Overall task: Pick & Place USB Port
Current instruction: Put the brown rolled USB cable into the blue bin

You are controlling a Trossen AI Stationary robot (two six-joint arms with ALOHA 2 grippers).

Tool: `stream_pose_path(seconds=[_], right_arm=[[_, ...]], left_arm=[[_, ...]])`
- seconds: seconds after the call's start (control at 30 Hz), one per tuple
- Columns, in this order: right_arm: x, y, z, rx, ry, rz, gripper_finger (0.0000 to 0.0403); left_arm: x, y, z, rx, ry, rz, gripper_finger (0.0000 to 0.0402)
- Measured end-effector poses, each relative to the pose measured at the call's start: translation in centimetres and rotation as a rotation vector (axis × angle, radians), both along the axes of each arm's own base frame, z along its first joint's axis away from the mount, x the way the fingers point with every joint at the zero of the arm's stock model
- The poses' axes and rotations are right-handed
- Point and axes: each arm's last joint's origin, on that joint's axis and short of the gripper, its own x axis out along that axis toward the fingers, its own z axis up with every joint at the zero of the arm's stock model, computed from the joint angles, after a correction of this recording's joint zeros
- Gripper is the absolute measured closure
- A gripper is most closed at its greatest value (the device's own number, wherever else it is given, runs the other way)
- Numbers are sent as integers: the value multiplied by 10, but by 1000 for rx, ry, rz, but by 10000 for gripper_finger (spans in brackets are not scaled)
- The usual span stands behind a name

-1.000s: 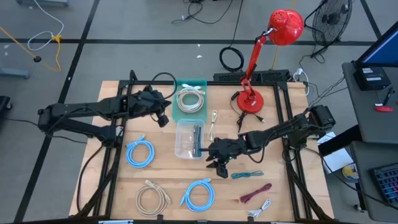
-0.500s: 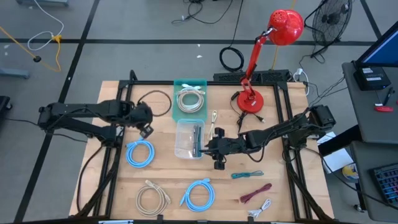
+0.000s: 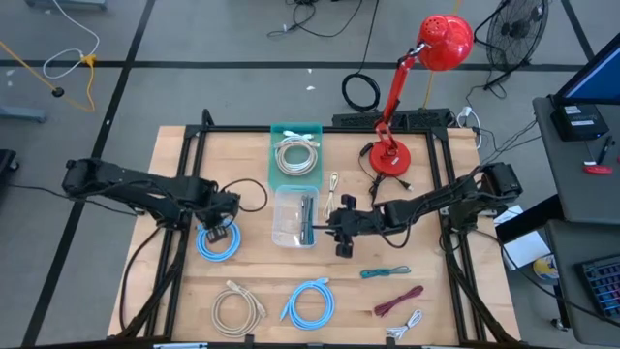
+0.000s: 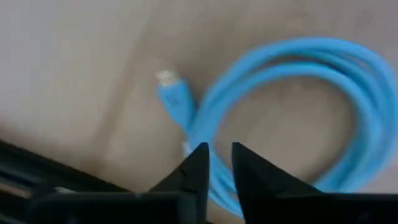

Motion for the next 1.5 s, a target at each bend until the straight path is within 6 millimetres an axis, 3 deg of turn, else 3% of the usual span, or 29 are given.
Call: stream_pose_path(seconds=[0.17,0.33,0.63,0.8,1.0,1.13,1.27,1.4,1.5], right_arm=[[2,0,2,3,-31,0,264],[2,0,2,3,-30,0,264],[1,0,1,1,-16,1,264],[0,0,0,-1,-2,1,264],[0,0,0,-2,-1,1,264],[0,0,0,-2,-1,1,264],[0,0,0,-2,-1,1,264],[0,-1,0,-4,-5,-4,264],[1,-3,0,-4,-5,-9,264]], left_arm=[[5,-2,1,-16,-44,11,258],[3,0,1,46,-25,60,219],[1,1,-3,74,-16,94,206],[5,-8,-8,-4,-67,41,206],[17,-44,-5,-206,-226,-132,206],[24,-83,-5,-202,-396,-420,206],[38,-113,-12,-218,-537,-494,206],[59,-137,-18,-220,-534,-527,206],[74,-157,-23,-174,-427,-632,206]])
